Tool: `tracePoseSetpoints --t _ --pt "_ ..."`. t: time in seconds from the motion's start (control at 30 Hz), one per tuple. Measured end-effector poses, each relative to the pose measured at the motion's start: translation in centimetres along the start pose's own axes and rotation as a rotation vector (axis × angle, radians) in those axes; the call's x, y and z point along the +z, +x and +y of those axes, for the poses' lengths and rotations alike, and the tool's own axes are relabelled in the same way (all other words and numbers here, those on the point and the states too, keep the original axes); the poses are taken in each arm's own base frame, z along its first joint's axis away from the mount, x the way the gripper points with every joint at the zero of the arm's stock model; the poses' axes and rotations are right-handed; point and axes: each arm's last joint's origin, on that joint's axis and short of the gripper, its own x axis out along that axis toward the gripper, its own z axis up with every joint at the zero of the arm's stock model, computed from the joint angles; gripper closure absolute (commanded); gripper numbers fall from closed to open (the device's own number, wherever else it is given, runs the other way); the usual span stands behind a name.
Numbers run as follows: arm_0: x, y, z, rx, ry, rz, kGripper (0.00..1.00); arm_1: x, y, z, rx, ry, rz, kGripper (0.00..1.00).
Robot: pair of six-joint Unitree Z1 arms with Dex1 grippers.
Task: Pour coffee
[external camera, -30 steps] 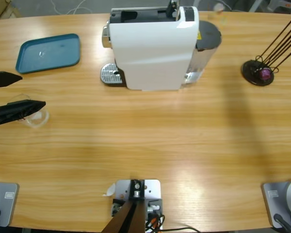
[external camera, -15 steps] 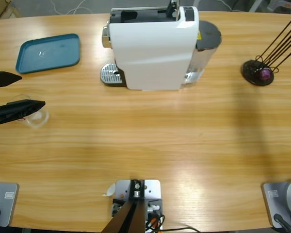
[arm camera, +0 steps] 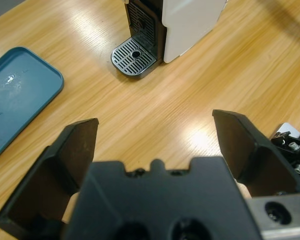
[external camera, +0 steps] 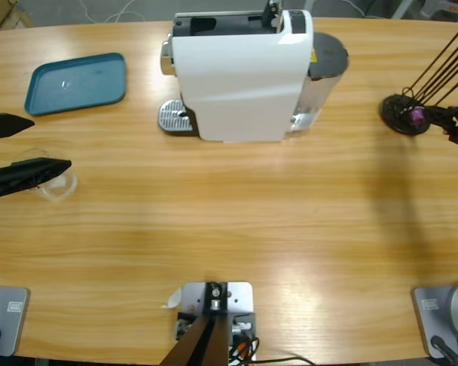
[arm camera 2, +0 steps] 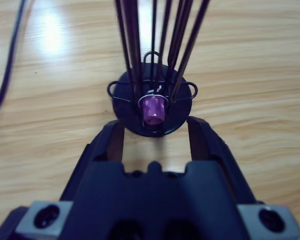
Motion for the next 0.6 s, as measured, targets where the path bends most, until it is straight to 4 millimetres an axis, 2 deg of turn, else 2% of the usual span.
tracePoseSetpoints --t 0.37,0.6 --pt "-0.3 0.1 0.1 0.004 -0.001 0.010 0.013 -0.3 3.7 -0.4 -0.017 0.042 0.037 0.497" --pt "-0.3 0.1 0.2 0.011 -0.007 0.009 0.013 -0.3 4.9 -0.4 -0.007 0.040 0.050 0.538"
